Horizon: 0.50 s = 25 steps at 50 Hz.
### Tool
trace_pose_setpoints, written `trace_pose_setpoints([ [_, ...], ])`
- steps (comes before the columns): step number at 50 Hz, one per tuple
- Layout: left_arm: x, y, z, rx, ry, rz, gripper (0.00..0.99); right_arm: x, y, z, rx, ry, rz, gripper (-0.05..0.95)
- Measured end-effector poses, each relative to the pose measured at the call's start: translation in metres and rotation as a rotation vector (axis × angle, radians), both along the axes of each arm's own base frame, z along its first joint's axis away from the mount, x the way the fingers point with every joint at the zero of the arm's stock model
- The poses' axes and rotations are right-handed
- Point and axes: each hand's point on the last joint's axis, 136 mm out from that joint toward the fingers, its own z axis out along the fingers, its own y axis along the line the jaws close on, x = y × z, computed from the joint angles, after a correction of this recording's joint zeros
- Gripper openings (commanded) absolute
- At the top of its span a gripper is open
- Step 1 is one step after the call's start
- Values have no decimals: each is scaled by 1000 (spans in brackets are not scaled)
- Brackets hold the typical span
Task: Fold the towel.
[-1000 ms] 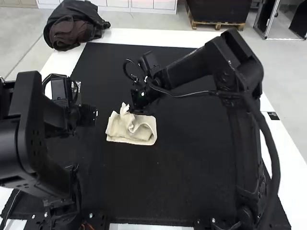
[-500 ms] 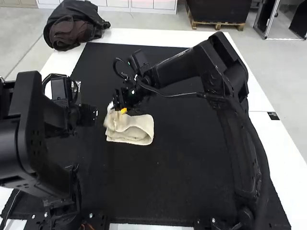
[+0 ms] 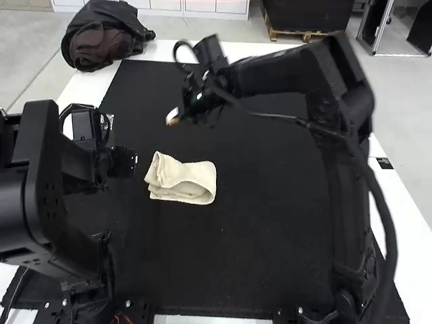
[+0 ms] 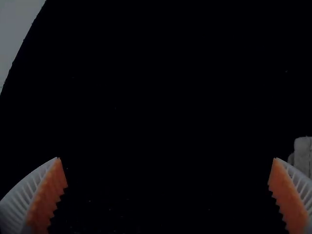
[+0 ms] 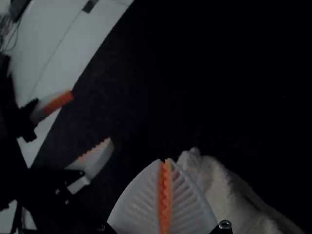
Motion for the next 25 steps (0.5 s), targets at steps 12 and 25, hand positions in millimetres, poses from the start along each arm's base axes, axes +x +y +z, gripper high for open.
trace_pose_setpoints([
  [12, 0, 0, 1, 1, -3, 0, 969, -28, -28, -49, -20, 109, 33, -25],
  [25, 1, 0, 1, 1, -4, 0, 969, -44, -29, -74, 13, 122, 65, -25],
])
